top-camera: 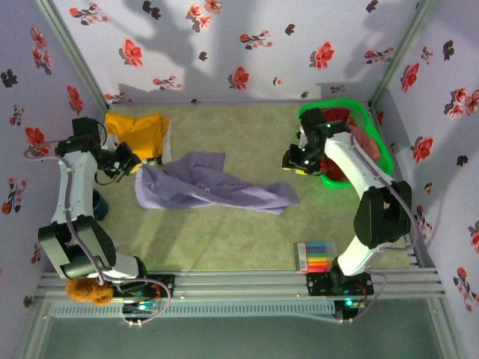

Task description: Fold and stack the t-shirts

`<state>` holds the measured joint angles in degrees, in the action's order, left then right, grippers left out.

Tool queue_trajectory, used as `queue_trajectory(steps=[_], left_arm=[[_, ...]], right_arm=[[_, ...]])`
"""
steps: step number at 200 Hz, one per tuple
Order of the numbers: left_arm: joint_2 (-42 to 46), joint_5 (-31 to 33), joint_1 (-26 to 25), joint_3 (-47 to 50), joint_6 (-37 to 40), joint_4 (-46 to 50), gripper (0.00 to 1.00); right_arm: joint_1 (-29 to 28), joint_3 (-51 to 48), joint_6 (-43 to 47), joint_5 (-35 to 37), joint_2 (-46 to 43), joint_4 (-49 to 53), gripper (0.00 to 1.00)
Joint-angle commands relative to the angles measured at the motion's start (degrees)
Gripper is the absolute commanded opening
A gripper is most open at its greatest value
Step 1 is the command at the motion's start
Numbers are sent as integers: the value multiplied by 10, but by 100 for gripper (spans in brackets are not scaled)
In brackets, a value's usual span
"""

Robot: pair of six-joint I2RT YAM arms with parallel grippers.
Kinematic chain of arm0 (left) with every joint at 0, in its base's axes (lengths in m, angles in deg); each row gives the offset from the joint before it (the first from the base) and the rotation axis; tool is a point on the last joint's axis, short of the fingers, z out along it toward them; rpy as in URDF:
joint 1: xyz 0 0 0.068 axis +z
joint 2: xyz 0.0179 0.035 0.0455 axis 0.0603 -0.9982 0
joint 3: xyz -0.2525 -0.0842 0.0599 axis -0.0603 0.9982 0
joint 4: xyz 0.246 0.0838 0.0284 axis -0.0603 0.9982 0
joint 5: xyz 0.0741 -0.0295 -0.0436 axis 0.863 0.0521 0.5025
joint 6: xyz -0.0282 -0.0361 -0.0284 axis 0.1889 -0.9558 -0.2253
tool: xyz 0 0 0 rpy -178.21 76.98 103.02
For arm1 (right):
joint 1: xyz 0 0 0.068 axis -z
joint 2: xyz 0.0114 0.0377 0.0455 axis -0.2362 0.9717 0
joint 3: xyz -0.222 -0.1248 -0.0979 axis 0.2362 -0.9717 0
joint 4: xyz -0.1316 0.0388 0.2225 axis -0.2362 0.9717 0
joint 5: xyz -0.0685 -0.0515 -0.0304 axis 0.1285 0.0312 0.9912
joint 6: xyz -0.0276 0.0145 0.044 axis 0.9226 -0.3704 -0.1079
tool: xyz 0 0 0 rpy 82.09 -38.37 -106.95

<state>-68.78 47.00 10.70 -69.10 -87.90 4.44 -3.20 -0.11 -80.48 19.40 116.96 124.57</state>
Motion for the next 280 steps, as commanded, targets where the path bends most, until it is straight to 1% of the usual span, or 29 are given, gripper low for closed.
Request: queue_trajectory(steps=[1, 12, 22, 42, 60, 83, 113, 141, 165, 177, 187, 191, 199, 210, 219, 229, 233, 280], left_arm=[[-9, -6, 32, 19, 29, -12, 0], [-10, -14, 45, 23, 35, -13, 0], [-9, -20, 53, 24, 38, -12, 0], [-1, -29, 54, 29, 41, -8, 0], [10, -29, 55, 39, 42, -9, 0], [11, -33, 57, 42, 43, -9, 0], [15, -38, 57, 44, 42, -8, 0], [24, -39, 58, 52, 42, -9, 0], [33, -42, 58, 60, 40, -11, 0], [40, -42, 58, 64, 37, -11, 0], [46, -42, 58, 66, 35, -11, 0], [48, -42, 57, 67, 35, -11, 0], [51, -42, 57, 67, 34, -10, 0], [56, -42, 58, 66, 33, -8, 0], [58, -42, 58, 63, 34, -6, 0], [58, -42, 58, 57, 33, -2, 0], [58, -42, 58, 53, 34, -1, 0], [43, -42, 63, 15, 34, 9, 0]], right_arm=[[2, -12, 22, -13, -17, 9, 44], [0, -33, 16, -23, -25, 0, 45], [-7, -54, 11, -28, -34, -8, 48], [-36, -102, -10, -17, -53, -24, 55], [-51, -161, -47, -11, -76, -58, 57], [-50, -219, -76, 6, -97, -101, 58], [-51, -263, -74, 11, -82, -134, 58], [-51, -304, -73, -32, -69, -214, 57], [-51, -285, -82, -44, -32, -238, 56], [-53, -272, -95, -46, -22, -248, 52], [-55, -264, -98, -39, -22, -253, 46], [-55, -261, -97, -35, -22, -252, 42], [-54, -254, -91, -31, -21, -247, 31], [-54, -238, -75, -23, -15, -229, 21], [-54, -223, -63, -18, -11, -211, 9], [-53, -206, -53, -14, -9, -191, 2], [-53, -199, -50, -13, -10, -185, 0], [-41, -155, -42, 3, -23, -152, 0]])
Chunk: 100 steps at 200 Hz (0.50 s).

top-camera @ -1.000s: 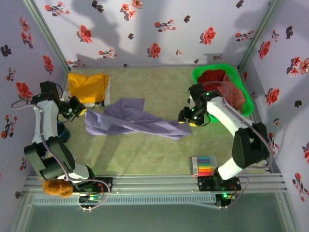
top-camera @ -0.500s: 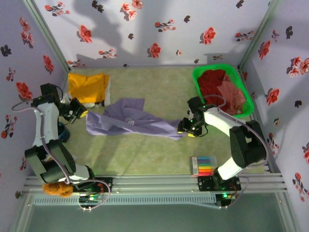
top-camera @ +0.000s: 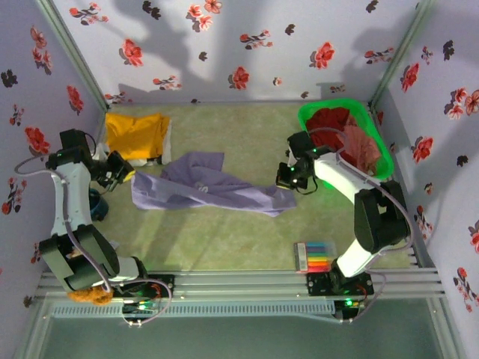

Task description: Fold and stack the t-shirts

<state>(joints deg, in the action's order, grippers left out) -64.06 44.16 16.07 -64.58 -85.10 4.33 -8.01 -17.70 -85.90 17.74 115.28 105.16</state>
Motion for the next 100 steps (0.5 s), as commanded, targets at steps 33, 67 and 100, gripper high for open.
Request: queue_trajectory(steps=[33, 67, 100], left_arm=[[-65, -94, 42, -31, -32, -39, 0], [-99, -113, 44, -24, -50, -91, 0], [-106, -103, 45, -25, -42, -87, 0]], right_arm=[[7, -5, 5, 17, -14, 32, 45], [7, -61, -2, 14, -42, 17, 53], [-3, -119, -21, 10, -47, -5, 51]])
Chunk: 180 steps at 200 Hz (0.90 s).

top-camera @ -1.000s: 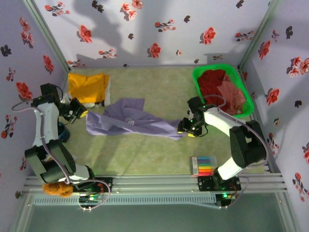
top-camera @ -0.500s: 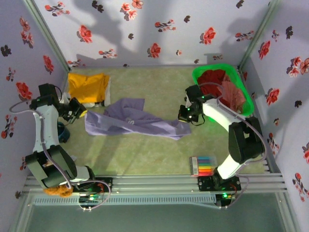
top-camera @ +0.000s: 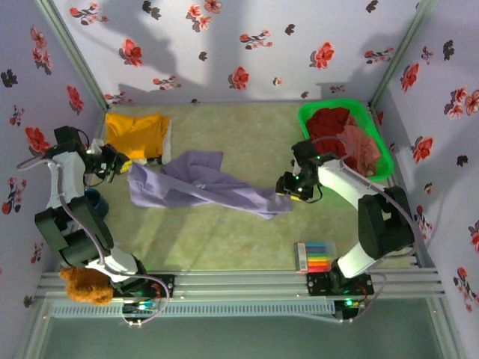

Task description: Fold and stack the t-shirts

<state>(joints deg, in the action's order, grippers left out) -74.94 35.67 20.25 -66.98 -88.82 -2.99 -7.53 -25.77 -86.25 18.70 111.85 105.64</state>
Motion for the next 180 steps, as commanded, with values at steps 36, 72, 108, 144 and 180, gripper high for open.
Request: queue_trajectory(steps=[36, 72, 108, 144, 180], left_arm=[[15, -10, 3, 15, 2, -13, 0], [24, -5, 3, 17, 7, -5, 0], [42, -2, 3, -11, 11, 19, 0], [56, -6, 3, -55, 9, 52, 0], [65, -28, 4, -173, -5, 104, 0]], right_arm=[[-23, -79, -20, -1, -13, -27, 48], [-26, -78, -17, 11, 1, -34, 24], [-25, -39, 0, 46, -51, 8, 0], [-23, 22, 25, 71, -74, 80, 0], [-21, 143, 31, 124, -151, 172, 0]])
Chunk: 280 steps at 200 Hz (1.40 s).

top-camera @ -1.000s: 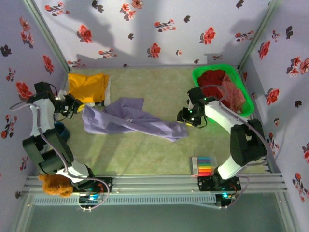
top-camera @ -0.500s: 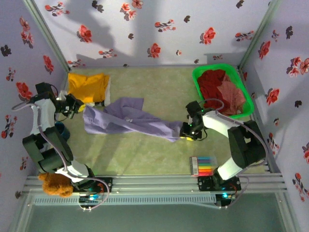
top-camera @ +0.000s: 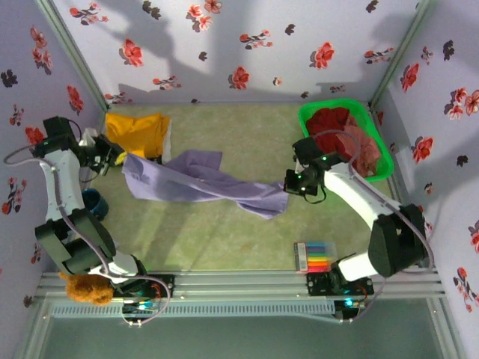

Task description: Fold and stack the t-shirts

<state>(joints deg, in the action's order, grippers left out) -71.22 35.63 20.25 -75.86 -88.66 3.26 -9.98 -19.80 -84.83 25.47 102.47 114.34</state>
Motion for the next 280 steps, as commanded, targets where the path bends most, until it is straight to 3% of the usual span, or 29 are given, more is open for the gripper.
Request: queue_trajectory(steps=[1, 14, 30, 68, 105, 122, 141, 166, 181, 203, 247, 255, 259, 263, 280], left_arm=[[28, -28, 4, -88, -8, 42, 0], [34, -18, -2, -111, -31, 33, 0], [46, -79, -4, -94, -86, -28, 0], [116, -94, -3, -82, -233, -228, 0], [112, -96, 0, -188, -232, -179, 0], [114, -80, 1, -195, -196, -102, 0], [150, -50, 2, -116, -154, -56, 0], [211, -34, 3, 15, -138, -67, 0], [220, -20, 1, 83, -145, -100, 0], [176, 7, -22, 129, -123, -130, 0], [71, 43, -34, 87, -64, -115, 0], [55, 43, -34, 85, -60, -118, 0], [48, 44, -36, 87, -59, -120, 0], [41, 46, -36, 90, -61, -125, 0], [18, 45, -42, 115, -83, -171, 0]], right_arm=[[4, 87, 17, 58, -59, 88, 0], [9, 160, 29, 76, -71, 120, 0], [15, 246, 43, 97, -71, 158, 0], [35, 357, 47, 104, -85, 186, 0], [35, 398, 47, 104, -108, 227, 0], [35, 351, 36, 75, -131, 249, 0], [30, 229, -2, 40, -187, 226, 0], [7, 104, -47, 15, -255, 180, 0], [8, 27, -57, -38, -271, 109, 0], [18, -40, -34, -67, -198, 16, 0], [47, 85, 58, -50, 62, -1, 0], [55, 115, 68, -59, 108, 9, 17], [60, 129, 73, -65, 128, 14, 34], [63, 142, 77, -71, 147, 17, 45], [68, 179, 87, -62, 189, 17, 55]])
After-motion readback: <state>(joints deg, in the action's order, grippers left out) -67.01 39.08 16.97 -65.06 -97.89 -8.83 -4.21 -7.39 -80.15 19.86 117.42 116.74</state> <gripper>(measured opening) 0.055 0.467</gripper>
